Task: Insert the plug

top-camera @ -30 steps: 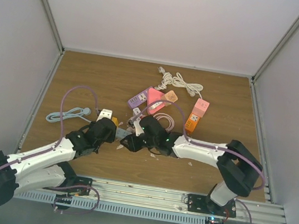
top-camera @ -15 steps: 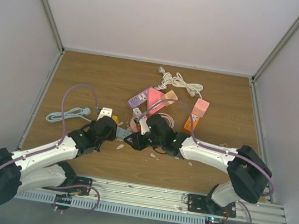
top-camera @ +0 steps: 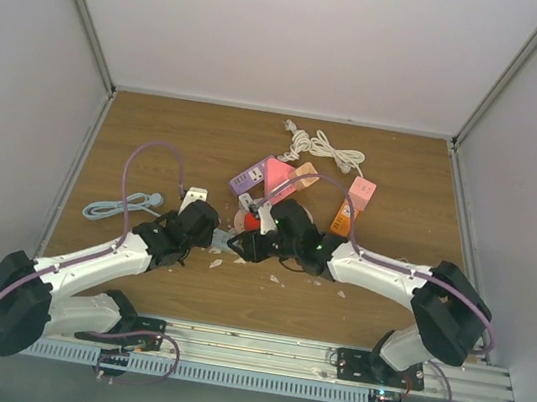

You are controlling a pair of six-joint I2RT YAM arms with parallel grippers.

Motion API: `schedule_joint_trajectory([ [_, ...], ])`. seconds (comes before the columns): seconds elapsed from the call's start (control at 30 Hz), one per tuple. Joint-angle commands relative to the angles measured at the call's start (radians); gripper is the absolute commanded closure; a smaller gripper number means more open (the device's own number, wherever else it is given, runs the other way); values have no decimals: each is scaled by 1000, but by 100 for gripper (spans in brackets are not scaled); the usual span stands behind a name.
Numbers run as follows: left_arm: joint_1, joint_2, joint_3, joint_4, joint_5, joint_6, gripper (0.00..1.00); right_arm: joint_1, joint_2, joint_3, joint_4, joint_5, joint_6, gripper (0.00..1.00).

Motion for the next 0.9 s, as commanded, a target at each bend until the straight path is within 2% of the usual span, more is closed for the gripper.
schedule_joint_trajectory([
  [0.0, 1, 36, -51, 30, 114, -58, 61, -47, 38, 31, 7, -62, 63, 52],
  [0.13, 1, 6, -82, 55, 153, -51, 59, -65, 53, 61, 16, -82, 80, 51],
  [0.27, -1, 43, -78, 61, 225, -55, 63, -66, 58, 87, 12, -75, 83, 49],
  [0.43, -22, 155, -51, 17, 203, -73, 64, -68, 60, 95, 1, -70, 81, 48],
  [0.63, -44, 171, -76, 23, 198, -104, 61, -70, 34, 88, -10, -42, 77, 48],
  [0.77, -45, 120, -48, -19, 179, -112, 52, -70, 5, 84, -20, -13, 74, 47],
  [0.8, -44, 101, -29, -38, 176, -108, 46, -69, -5, 82, -31, -2, 74, 47],
  [0.87, -44, 61, 14, -74, 168, -97, 29, -70, -26, 73, -38, 25, 73, 46],
])
